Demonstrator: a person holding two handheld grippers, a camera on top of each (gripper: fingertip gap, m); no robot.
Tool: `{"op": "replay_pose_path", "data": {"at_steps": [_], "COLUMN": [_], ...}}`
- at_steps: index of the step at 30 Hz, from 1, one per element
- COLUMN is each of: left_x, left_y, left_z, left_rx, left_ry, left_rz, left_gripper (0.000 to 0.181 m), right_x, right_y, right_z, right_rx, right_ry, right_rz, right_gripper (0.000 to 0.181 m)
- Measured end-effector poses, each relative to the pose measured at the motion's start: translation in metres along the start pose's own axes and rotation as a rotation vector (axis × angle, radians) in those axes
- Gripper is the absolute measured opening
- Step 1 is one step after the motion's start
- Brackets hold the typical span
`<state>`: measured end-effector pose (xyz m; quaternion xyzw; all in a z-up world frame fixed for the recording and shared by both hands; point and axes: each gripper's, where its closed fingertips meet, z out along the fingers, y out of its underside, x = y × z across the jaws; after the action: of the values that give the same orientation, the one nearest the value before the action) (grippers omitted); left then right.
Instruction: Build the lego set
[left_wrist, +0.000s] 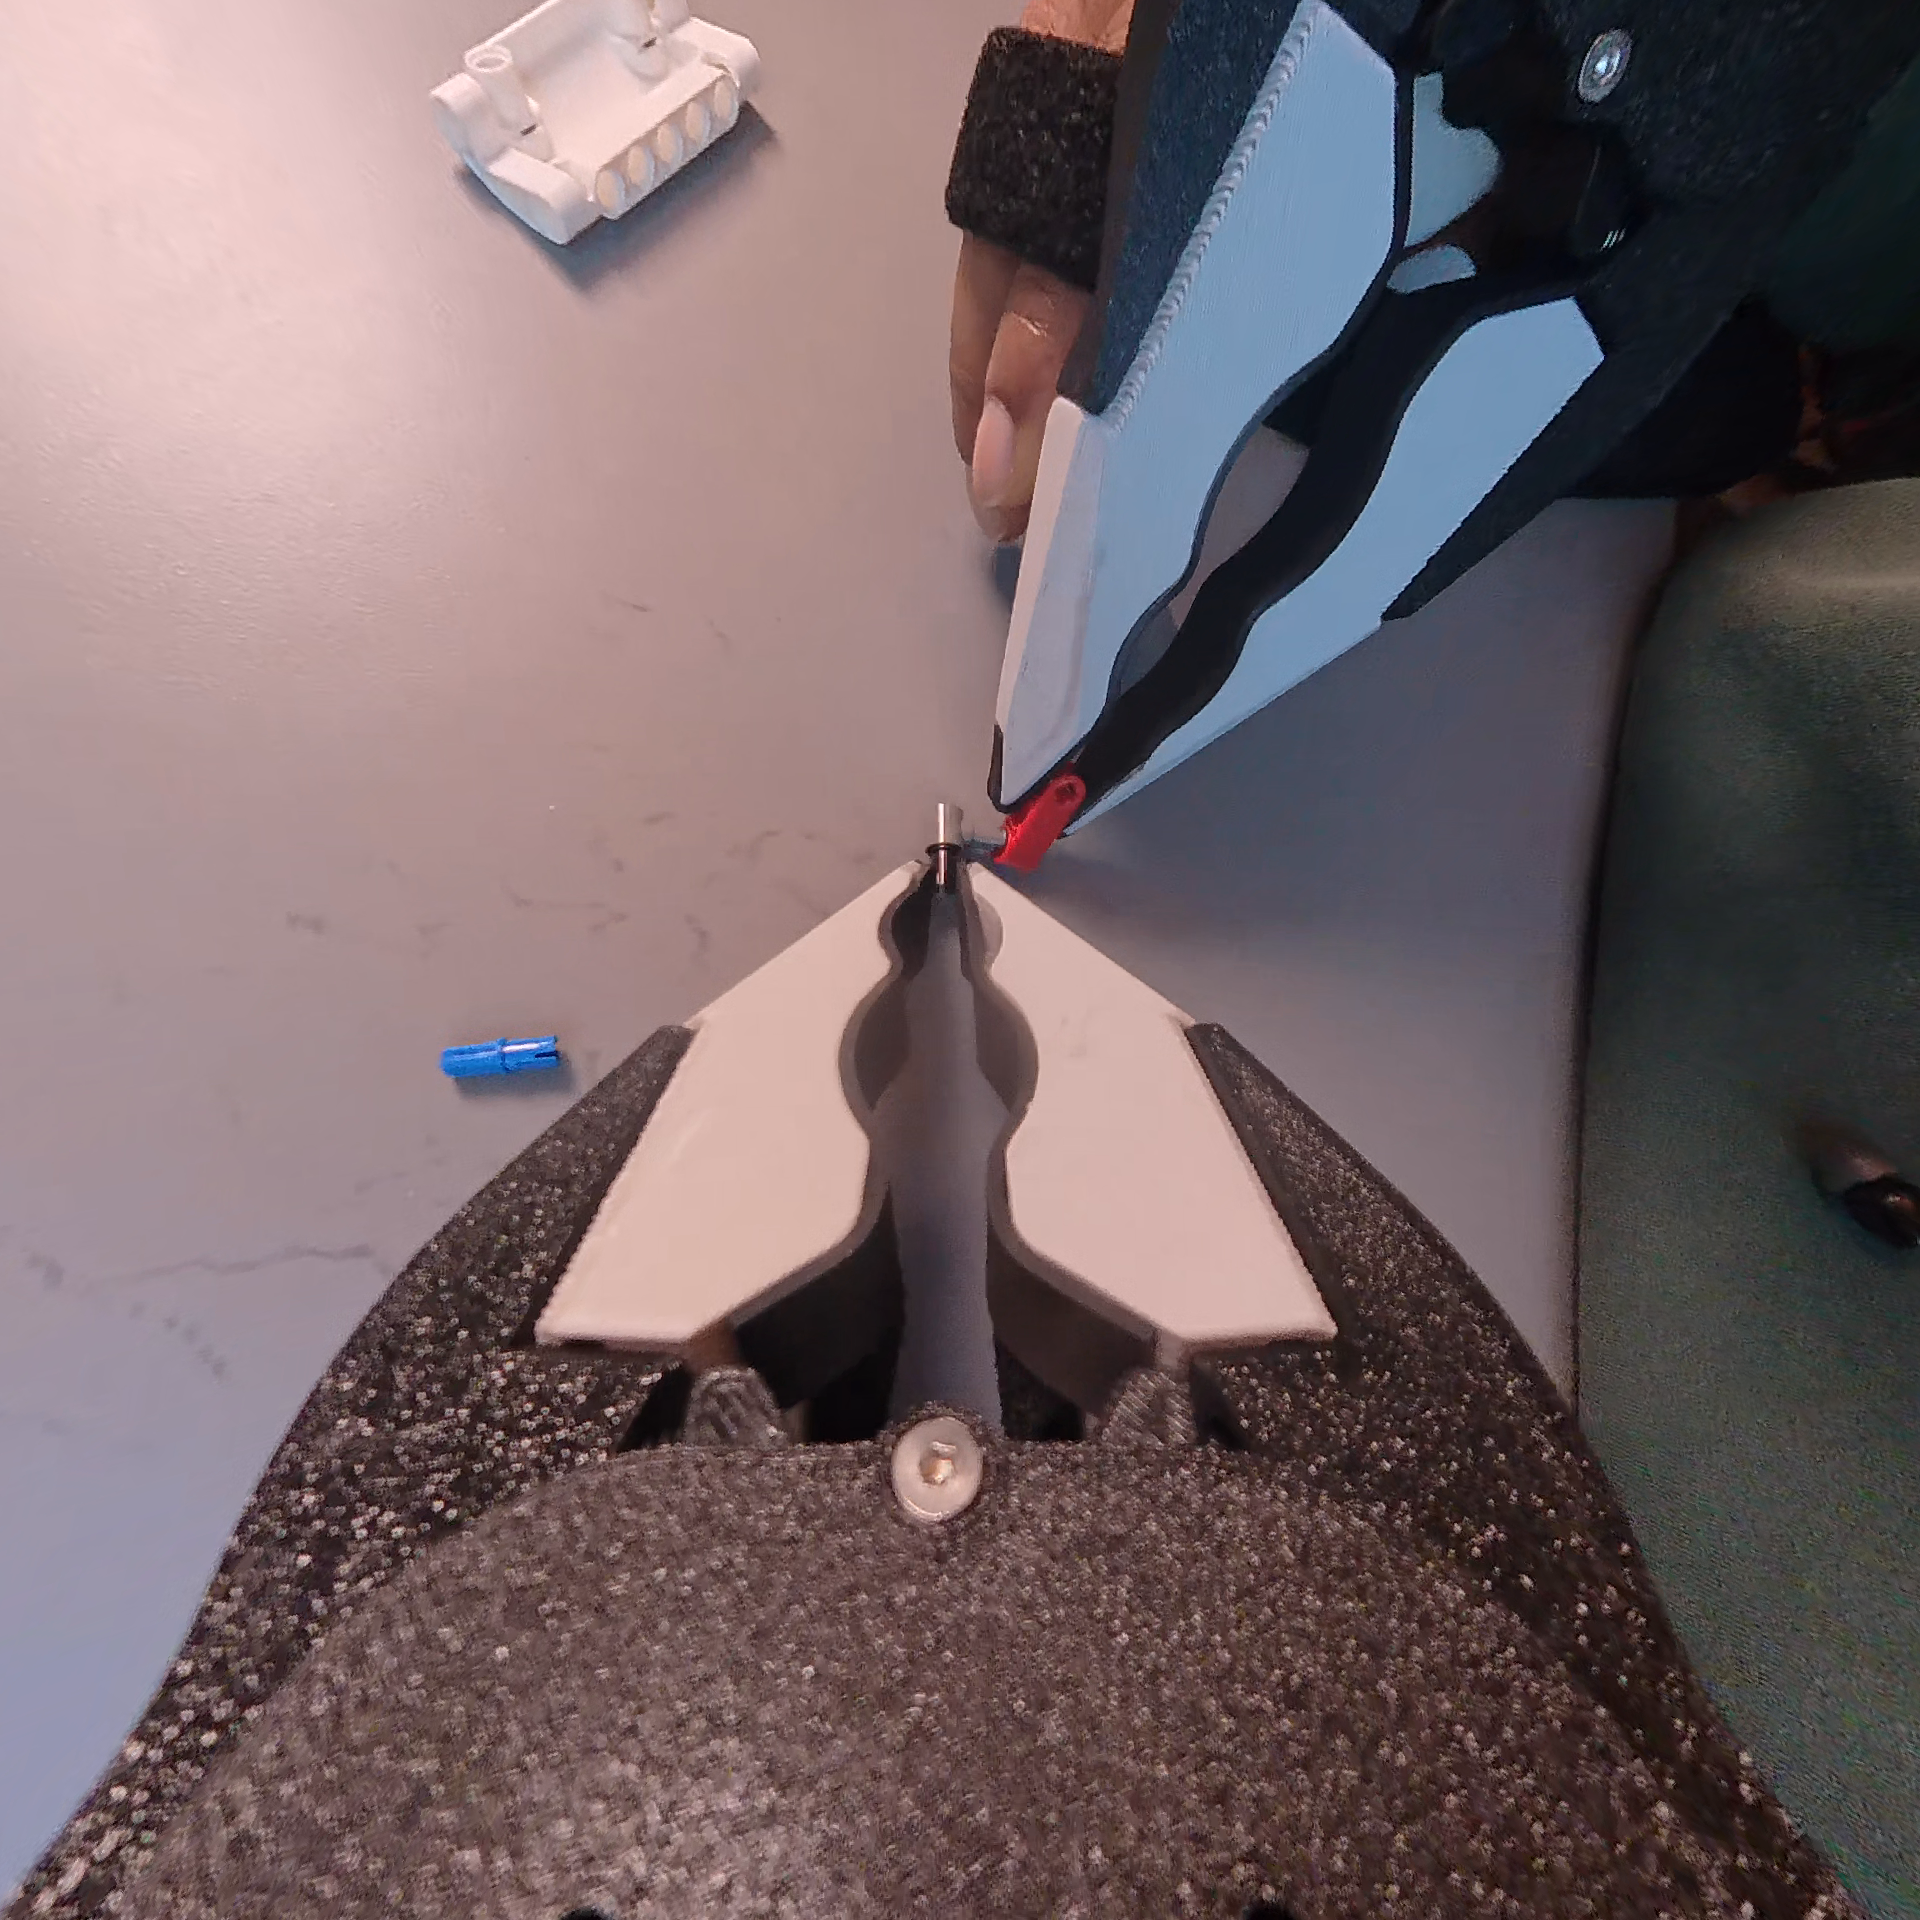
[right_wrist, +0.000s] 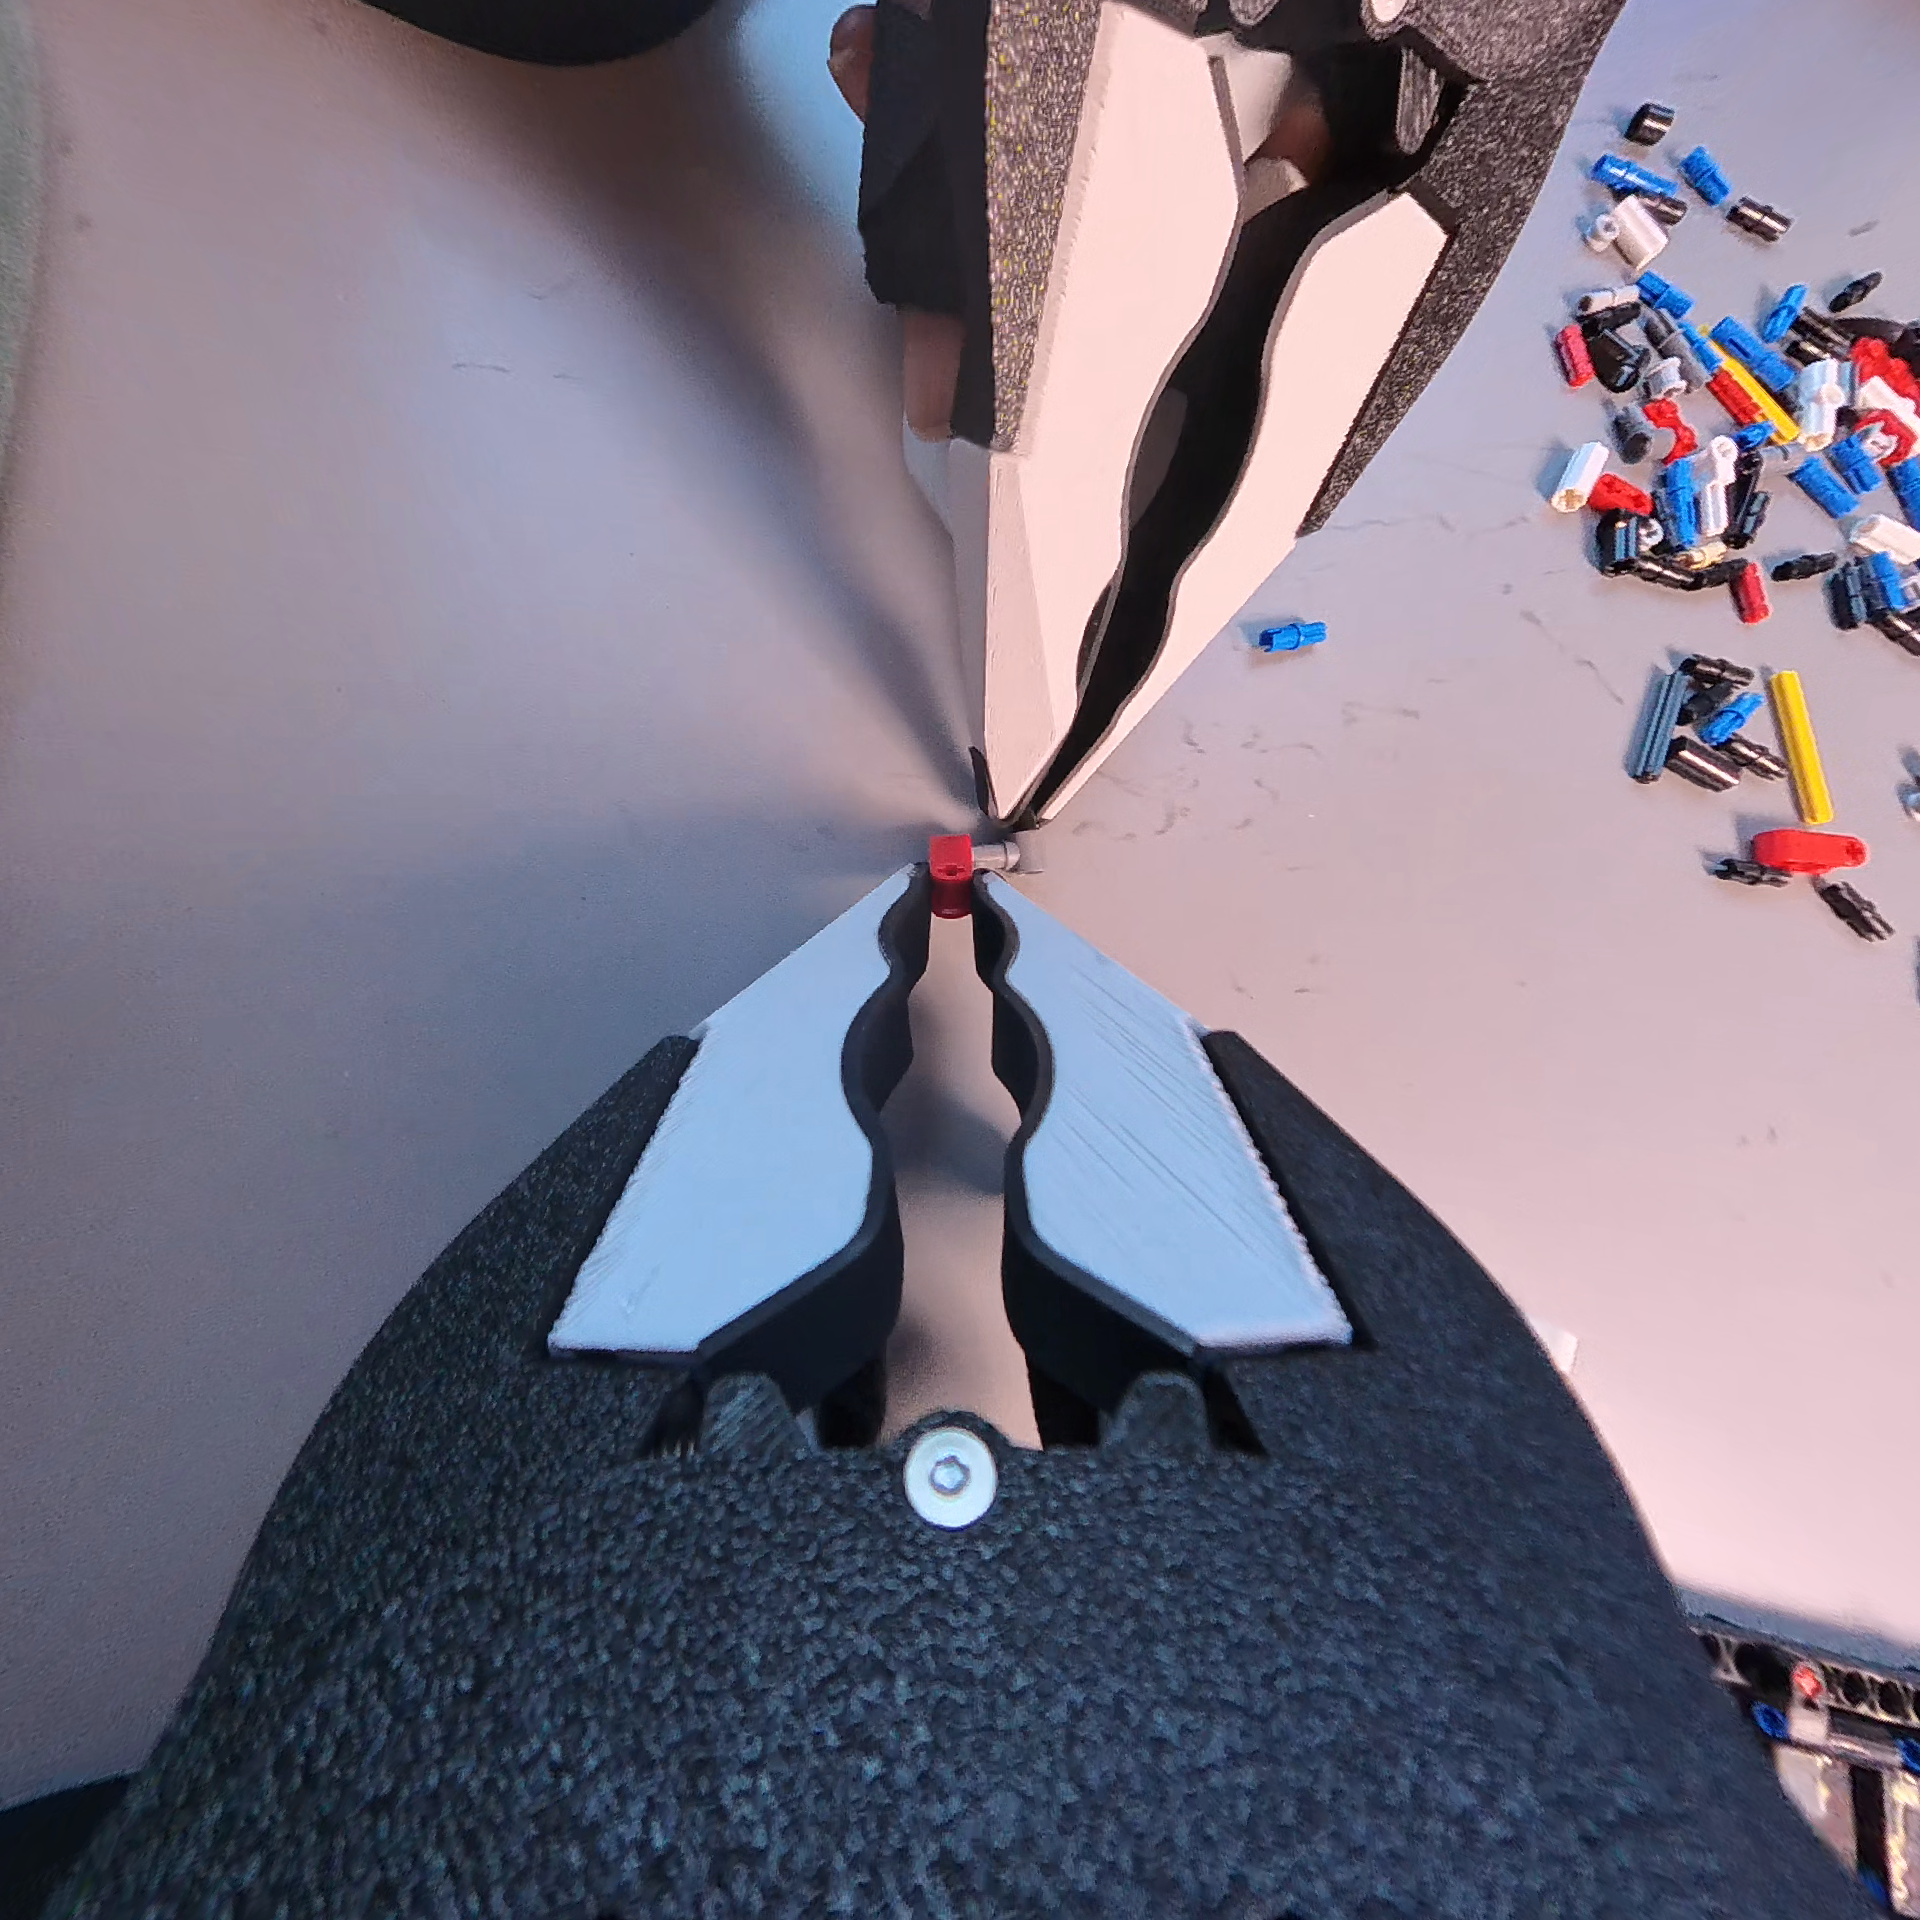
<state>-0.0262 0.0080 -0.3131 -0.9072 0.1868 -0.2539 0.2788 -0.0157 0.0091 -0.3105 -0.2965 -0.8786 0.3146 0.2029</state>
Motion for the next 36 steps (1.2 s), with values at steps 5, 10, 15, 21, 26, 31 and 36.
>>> {"op": "replay_pose_path", "data": {"at_steps": [5,10,15,21,26,31,36], "left_x": [0.001,0.003,-0.001,-0.003,-0.005,-0.005,-0.002], "left_y": [0.002,0.005,0.004,0.002,0.000,-0.002,-0.020], "left_z": [0.000,-0.004,-0.005,-0.001,0.002,0.003,-0.011], "left_rx": [-0.011,0.001,0.022,0.034,0.038,0.060,0.182], "left_ry": [-0.007,0.029,0.017,-0.002,-0.044,-0.085,-0.139], "left_rz": [0.043,0.080,0.196,0.340,0.346,0.376,0.445], "left_gripper": [0.005,0.015,0.024,0.019,0.012,0.004,0.004], "right_x": [0.000,0.000,-0.001,-0.004,-0.002,-0.002,0.003], "right_y": [0.001,0.000,0.001,0.003,0.002,0.002,-0.015], "right_z": [0.000,0.000,-0.001,-0.002,-0.001,-0.002,-0.016], "right_rx": [-0.036,-0.040,-0.023,-0.021,-0.017,0.040,0.175], "right_ry": [-0.002,-0.008,-0.020,-0.052,-0.041,0.040,0.246], "right_rz": [-0.026,-0.043,-0.056,-0.123,-0.176,-0.250,-0.366], "right_gripper": [0.007,0.007,0.007,0.007,0.007,0.007,0.007]}}
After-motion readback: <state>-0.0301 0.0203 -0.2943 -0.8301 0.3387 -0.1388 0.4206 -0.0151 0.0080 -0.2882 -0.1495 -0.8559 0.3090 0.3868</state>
